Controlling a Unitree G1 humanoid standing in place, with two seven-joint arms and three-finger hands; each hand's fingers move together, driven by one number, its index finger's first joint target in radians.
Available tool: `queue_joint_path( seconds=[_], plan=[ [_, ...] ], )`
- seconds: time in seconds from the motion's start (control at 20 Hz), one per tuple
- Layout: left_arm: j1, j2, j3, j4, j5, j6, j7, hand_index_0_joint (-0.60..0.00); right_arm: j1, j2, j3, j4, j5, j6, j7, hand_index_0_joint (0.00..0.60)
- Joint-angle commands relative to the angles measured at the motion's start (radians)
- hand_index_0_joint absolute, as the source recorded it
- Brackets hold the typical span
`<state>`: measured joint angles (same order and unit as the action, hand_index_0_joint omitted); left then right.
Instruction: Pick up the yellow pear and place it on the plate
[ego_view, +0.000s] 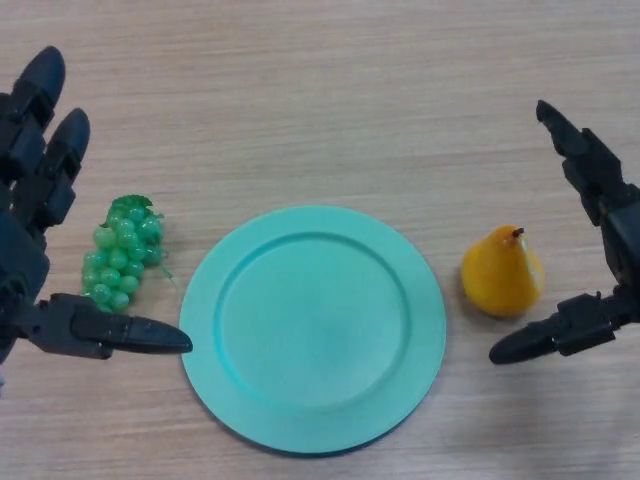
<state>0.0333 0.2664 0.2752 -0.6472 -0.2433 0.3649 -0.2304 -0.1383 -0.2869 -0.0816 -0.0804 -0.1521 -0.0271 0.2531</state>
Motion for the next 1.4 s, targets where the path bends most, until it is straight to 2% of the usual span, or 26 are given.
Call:
queue_joint_path(
  seconds=[0.05,0.35,0.55,0.85,0.9,0.95,1.0,1.05,1.1,1.15,1.35,1.4],
  plan=[
    [-0.013,0.015,0.006,-0.043,0.045,-0.164,-0.007,0.000,-0.090,-0.053,-0.050,0.036,0.030,-0.151,-0.061,0.000],
    [-0.033,0.011,-0.023,-0.095,0.033,-0.086,0.015,0.000,-0.227,-0.062,-0.017,0.296,0.035,-0.162,-0.067,0.000],
    [-0.044,0.021,0.000,-0.114,-0.008,-0.045,0.025,0.000,-0.292,-0.062,0.004,0.448,0.010,-0.190,-0.067,0.000],
    [-0.067,0.038,0.027,-0.145,-0.037,-0.024,0.045,0.000,-0.362,-0.046,0.047,0.655,-0.096,-0.262,-0.086,0.000],
    [-0.067,0.039,0.028,-0.145,-0.037,-0.024,0.045,0.000,-0.363,-0.045,0.047,0.659,-0.099,-0.262,-0.087,0.099],
    [-0.069,0.040,0.029,-0.145,-0.037,-0.024,0.046,0.000,-0.367,-0.046,0.049,0.668,-0.109,-0.261,-0.090,0.249],
    [-0.071,0.040,0.030,-0.144,-0.037,-0.024,0.048,0.000,-0.374,-0.050,0.053,0.685,-0.136,-0.273,-0.103,0.349],
    [-0.075,0.040,0.030,-0.142,-0.036,-0.033,0.053,0.000,-0.387,-0.064,0.063,0.723,-0.206,-0.305,-0.136,0.499],
    [-0.076,0.036,0.027,-0.137,-0.036,-0.049,0.060,0.000,-0.396,-0.071,0.060,0.750,-0.265,-0.328,-0.170,0.583],
    [-0.076,0.034,0.021,-0.131,-0.034,-0.060,0.066,0.000,-0.396,-0.079,0.060,0.748,-0.308,-0.328,-0.194,0.600],
    [-0.074,0.031,0.009,-0.127,-0.034,-0.080,0.077,0.000,-0.369,-0.068,0.051,0.684,-0.300,-0.264,-0.190,0.600],
    [-0.074,0.031,0.010,-0.126,-0.035,-0.083,0.077,0.000,-0.368,-0.051,0.035,0.645,-0.266,-0.233,-0.194,0.600]
  ],
)
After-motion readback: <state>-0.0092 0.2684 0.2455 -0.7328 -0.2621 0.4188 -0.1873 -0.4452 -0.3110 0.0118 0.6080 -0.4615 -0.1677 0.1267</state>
